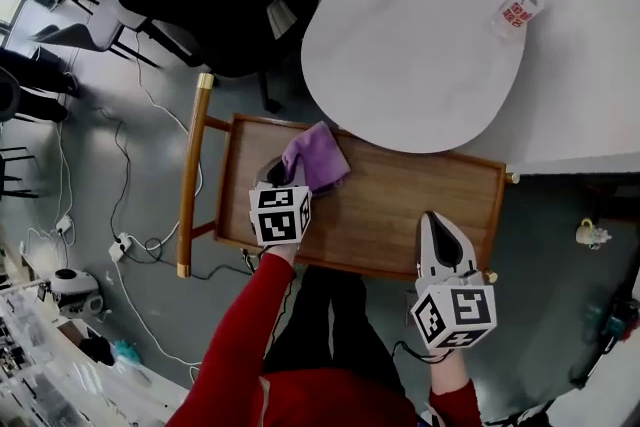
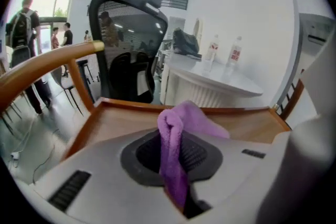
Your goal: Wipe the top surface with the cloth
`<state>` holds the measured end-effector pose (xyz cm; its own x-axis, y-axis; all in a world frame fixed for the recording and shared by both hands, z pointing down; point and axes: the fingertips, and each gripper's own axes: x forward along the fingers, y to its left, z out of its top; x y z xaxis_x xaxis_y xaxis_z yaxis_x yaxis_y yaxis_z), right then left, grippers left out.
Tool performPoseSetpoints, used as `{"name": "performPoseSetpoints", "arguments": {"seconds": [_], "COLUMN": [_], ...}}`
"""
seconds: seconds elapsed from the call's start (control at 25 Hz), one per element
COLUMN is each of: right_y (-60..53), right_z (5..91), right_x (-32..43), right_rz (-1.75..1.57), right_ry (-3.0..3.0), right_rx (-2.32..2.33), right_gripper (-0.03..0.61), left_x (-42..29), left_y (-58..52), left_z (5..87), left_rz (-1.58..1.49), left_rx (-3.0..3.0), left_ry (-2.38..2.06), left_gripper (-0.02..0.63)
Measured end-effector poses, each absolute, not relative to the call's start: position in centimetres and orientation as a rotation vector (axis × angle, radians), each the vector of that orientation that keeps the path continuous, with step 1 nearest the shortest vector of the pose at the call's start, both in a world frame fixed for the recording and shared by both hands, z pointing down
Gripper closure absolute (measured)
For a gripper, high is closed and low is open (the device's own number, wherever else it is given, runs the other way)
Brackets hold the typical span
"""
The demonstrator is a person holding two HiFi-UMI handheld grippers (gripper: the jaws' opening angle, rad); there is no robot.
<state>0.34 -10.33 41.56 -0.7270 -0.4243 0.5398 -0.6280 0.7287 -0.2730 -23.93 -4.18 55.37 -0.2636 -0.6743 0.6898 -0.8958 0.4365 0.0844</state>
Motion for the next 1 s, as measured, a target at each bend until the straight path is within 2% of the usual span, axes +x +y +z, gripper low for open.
{"name": "performPoseSetpoints", "arguments": {"seconds": [0.28,0.52,0.64,1.0], "right_y": [-8.2,-8.0,-8.3,-5.3], "right_z": [41.0,40.5,40.1,40.3], "right_x": [-2.2,-0.9,1.4,13.7], "right_rz": [0.590,0.579,0.587,0.687], "right_ry": [-2.505,-2.505,-2.487,-2.306], "right_rx": [0.725,0.805,0.903,1.328], "right_gripper": [0.575,0.575,0.575,0.575], "left_x": [-31.2,-30.8,-24.8,3.3], "left_y": [2.8,3.0,-0.3,-8.9], "left_z": [55.3,52.3,48.5,45.4], "left_rz": [0.541,0.557,0.462,0.107], "left_rx": [1.102,1.148,1.423,1.985], "left_ry": [-2.157,-2.240,-2.165,-1.426], "left_gripper": [0.561,0.561,0.563,0.563]}}
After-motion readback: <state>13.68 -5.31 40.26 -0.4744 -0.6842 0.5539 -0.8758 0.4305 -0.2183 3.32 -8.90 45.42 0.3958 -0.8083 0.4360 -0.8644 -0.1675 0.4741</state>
